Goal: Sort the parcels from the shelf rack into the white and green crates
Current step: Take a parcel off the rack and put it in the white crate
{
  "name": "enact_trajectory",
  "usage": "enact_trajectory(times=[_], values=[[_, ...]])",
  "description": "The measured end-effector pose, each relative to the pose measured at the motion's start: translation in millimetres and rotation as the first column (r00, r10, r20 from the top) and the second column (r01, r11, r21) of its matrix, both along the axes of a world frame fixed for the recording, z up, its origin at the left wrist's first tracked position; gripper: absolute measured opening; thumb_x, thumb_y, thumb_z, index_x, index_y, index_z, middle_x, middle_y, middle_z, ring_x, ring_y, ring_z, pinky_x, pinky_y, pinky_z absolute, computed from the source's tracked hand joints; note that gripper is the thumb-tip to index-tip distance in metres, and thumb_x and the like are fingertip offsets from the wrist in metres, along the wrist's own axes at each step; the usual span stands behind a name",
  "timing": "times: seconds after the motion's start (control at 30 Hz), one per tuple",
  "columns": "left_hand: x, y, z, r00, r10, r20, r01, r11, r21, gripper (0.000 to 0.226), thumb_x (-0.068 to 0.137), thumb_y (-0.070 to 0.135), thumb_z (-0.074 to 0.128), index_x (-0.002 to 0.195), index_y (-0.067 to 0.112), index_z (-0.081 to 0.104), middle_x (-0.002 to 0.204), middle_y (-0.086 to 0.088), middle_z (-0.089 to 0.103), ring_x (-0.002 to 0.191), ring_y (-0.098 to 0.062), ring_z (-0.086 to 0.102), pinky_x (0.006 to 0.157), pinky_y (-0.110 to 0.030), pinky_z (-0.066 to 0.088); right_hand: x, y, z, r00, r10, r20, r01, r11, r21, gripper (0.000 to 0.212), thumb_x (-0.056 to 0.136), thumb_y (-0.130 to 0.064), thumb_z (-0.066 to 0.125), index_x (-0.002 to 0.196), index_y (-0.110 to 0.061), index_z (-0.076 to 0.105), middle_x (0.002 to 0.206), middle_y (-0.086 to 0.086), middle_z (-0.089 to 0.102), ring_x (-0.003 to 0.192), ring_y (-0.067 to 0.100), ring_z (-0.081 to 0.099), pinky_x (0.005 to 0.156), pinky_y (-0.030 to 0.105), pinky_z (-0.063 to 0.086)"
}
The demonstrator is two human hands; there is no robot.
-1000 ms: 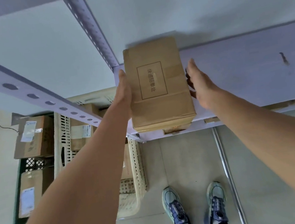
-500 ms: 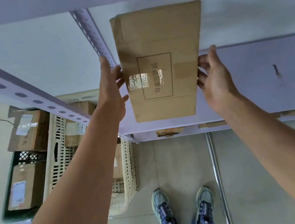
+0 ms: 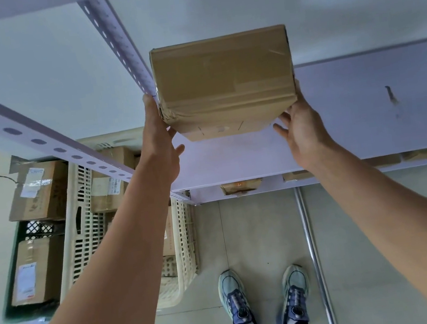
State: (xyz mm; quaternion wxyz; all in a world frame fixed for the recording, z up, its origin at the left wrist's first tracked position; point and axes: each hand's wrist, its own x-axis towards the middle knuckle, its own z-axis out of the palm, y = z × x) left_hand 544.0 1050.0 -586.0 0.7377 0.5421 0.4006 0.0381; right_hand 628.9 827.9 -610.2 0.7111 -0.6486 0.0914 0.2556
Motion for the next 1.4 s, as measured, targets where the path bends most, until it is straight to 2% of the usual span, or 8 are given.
enact_trajectory(times=[0.23,0.43,0.53,0.73,0.9,1.03,1.17,1.4], values=[[-4.3,-1.6,4.2,0.999,-0.015,0.051,0.018,0.998,-0.06,0.068,0.106,0.076,0.02,0.154,0.04,0.053,0.162,0.002,0.054,0.151,-0.025,0.047,0.124,-0.057,0.026,6.4,-3.8,6.4,0.999,0.021,-0.038,-0.02,1.0,0.013,0.049,0.109,-0.065,0.024,0.104,-0.041,0.066,0.082,-0.024,0.075,0.096,0.006,0.066,0.126,0.048,0.035],[-21.0,-2.7,-1.1,0.978,-0.005,0.209,0.031,0.992,-0.122,0.079,0.107,0.071,0.019,0.097,0.035,0.088,0.101,0.006,0.084,0.099,-0.015,0.08,0.086,-0.037,0.062,-4.1,-3.9,11.9,0.991,-0.074,-0.114,0.082,0.995,0.062,0.063,0.11,-0.062,0.03,0.115,-0.022,0.079,0.114,0.003,0.081,0.107,0.022,0.078,0.099,0.044,0.061],[-28.9,-5.0,-7.8,0.97,-0.019,0.241,0.06,0.985,-0.164,0.075,0.107,0.071,0.021,0.106,0.036,0.087,0.109,0.003,0.084,0.104,-0.018,0.081,0.082,-0.038,0.065,-11.8,-4.4,5.7,0.985,-0.053,-0.167,0.078,0.986,0.149,0.069,0.111,-0.06,0.032,0.083,-0.03,0.087,0.096,-0.001,0.083,0.09,0.018,0.081,0.072,0.034,0.064],[-43.8,-1.9,-22.3,0.982,-0.015,0.186,0.052,0.979,-0.196,0.078,0.104,0.076,0.021,0.118,0.033,0.084,0.126,-0.004,0.08,0.119,-0.026,0.076,0.094,-0.045,0.063,-21.1,-9.1,-8.1,0.976,-0.01,-0.217,0.052,0.981,0.187,0.069,0.11,-0.063,0.032,0.08,-0.034,0.087,0.092,-0.003,0.083,0.084,0.016,0.081,0.064,0.03,0.063],[-53.4,-4.3,-25.2,0.99,-0.001,0.138,0.025,0.985,-0.171,0.079,0.104,0.076,0.023,0.101,0.028,0.087,0.109,-0.003,0.083,0.104,-0.025,0.08,0.087,-0.041,0.065,-26.7,-14.7,-14.6,0.961,0.022,-0.276,0.042,0.973,0.226,0.064,0.103,-0.073,0.036,0.115,-0.027,0.079,0.107,0.006,0.082,0.095,0.027,0.08,0.067,0.039,0.064],[-58.5,0.1,-30.5,0.998,-0.011,0.065,0.022,0.987,-0.158,0.087,0.099,0.083,0.03,0.157,0.022,0.052,0.159,-0.01,0.057,0.145,-0.038,0.056,0.12,-0.061,0.043,-35.0,-14.7,-18.7,0.974,-0.011,-0.225,0.057,0.978,0.202,0.061,0.105,-0.066,0.043,0.129,-0.018,0.071,0.119,0.01,0.078,0.104,0.03,0.078,0.072,0.041,0.063],[-63.1,-2.9,-33.2,0.991,-0.091,0.095,0.104,0.984,-0.142,0.084,0.095,0.086,0.03,0.155,0.032,0.056,0.155,-0.002,0.062,0.148,-0.027,0.054,0.126,-0.058,0.037,-41.7,-13.7,-24.8,0.983,0.044,-0.176,-0.019,0.99,0.142,0.058,0.106,-0.068,0.035,0.141,-0.034,0.066,0.131,0.005,0.076,0.116,0.026,0.075,0.078,0.039,0.065],[-69.5,-11.1,-41.2,0.973,-0.138,0.186,0.164,0.977,-0.136,0.07,0.106,0.075,0.021,0.156,0.038,0.053,0.151,-0.001,0.066,0.138,-0.024,0.064,0.098,-0.038,0.062,-50.7,-4.9,-30.6,0.996,0.043,-0.079,-0.034,0.993,0.111,0.049,0.107,-0.065,0.034,0.141,-0.046,0.063,0.14,-0.004,0.071,0.127,0.019,0.069,0.097,0.039,0.061]])
